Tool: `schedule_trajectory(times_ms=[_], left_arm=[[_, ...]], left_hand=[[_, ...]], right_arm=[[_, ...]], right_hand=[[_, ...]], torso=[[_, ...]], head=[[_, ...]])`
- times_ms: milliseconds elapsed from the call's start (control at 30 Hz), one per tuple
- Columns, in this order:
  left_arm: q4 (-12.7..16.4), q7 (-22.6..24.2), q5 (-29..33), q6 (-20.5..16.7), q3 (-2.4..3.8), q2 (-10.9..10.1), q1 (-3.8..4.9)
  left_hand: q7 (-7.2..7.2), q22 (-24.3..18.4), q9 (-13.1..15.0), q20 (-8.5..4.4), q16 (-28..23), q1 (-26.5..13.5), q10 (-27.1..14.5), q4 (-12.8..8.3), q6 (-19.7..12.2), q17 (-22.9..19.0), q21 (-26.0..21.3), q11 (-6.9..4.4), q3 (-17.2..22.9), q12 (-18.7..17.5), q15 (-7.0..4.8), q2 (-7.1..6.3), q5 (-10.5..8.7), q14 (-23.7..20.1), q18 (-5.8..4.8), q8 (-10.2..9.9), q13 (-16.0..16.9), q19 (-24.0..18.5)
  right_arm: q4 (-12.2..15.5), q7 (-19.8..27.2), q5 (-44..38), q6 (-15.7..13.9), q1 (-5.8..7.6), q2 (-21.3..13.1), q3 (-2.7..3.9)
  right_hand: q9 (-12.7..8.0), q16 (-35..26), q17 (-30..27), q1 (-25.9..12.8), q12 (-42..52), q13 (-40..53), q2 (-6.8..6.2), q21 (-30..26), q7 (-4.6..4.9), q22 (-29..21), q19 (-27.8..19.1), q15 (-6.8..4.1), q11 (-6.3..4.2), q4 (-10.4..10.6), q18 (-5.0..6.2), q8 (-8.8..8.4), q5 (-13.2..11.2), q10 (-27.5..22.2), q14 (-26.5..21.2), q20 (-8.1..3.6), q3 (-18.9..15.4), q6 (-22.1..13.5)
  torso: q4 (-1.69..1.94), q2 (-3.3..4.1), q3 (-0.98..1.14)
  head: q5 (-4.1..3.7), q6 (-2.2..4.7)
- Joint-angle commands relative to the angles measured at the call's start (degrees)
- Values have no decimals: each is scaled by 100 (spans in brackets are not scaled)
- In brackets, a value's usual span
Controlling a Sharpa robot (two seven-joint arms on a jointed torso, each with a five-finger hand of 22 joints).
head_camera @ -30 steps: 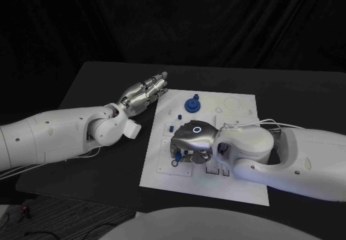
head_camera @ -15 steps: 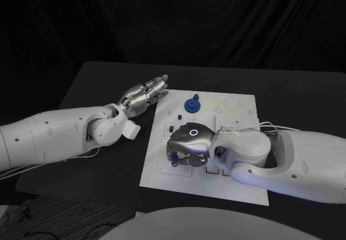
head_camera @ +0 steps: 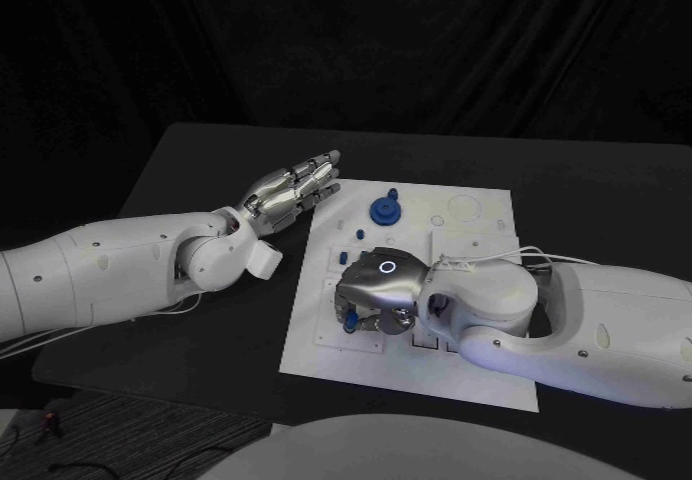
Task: Assemble the parts on the task board
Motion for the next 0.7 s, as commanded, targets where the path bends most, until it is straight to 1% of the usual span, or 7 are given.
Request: schedule_trajectory(times_ms=[33,133,300,467,700], left_arm=[[3,99,-8,115,5,14,-6],[-9,100,-8,115,5,21,-6],[-38,99,-9,134,5,47,-6],[-54,97,-9,155,5,71,-6],[-79,79,-9,159,5,78,-6]], left_hand=[[39,-9,9,45,-21,25,1,17,14,-10,-19,53,-21,16,44,-21,3,-3,-81,34,2,-9],[39,-9,10,49,-21,21,1,19,18,-10,-19,60,-22,18,48,-17,-1,-3,-80,35,2,-9],[40,-9,9,52,-21,18,1,20,15,-10,-19,63,-21,17,52,-12,-2,-3,-80,35,2,-9],[48,-9,9,58,-21,17,1,19,15,-10,-19,65,-18,17,57,-3,-2,-3,-80,35,2,-9],[57,-9,9,66,-21,15,1,19,14,-10,-19,69,-13,17,66,15,-9,-3,-81,35,2,-9]], right_arm=[[-19,-133,-54,110,-44,-1,-12],[-8,-139,-54,130,-61,-5,-12],[19,-133,-54,129,-77,-11,-12],[33,-128,-54,145,-86,-15,-12],[44,-125,-54,160,-97,-31,-12]], right_hand=[[5,8,-3,-50,13,-6,20,-43,-3,1013,-28,-22,-3,-9,-25,-4,-27,22,190,-15,36,35],[6,7,-4,-47,13,-6,21,-46,-3,1012,-29,-23,-3,-14,-24,-4,-26,23,190,-15,40,39],[9,9,1,-50,15,-4,20,-39,-3,1014,-27,-25,-4,-18,-25,0,-29,30,190,-16,45,51],[12,10,4,-55,18,-3,18,-41,-4,1013,-28,-26,-6,-20,-25,2,-33,38,191,-17,47,61],[17,11,7,-72,22,-1,15,-28,-7,1017,-25,-28,-10,-22,-27,6,-42,54,191,-19,52,81]], torso=[[0,3,-2],[-10,3,0],[-5,1,1],[-7,-1,1],[-6,-2,3]], head=[[10,-1],[19,-1],[35,-1],[23,-1],[26,-1]])
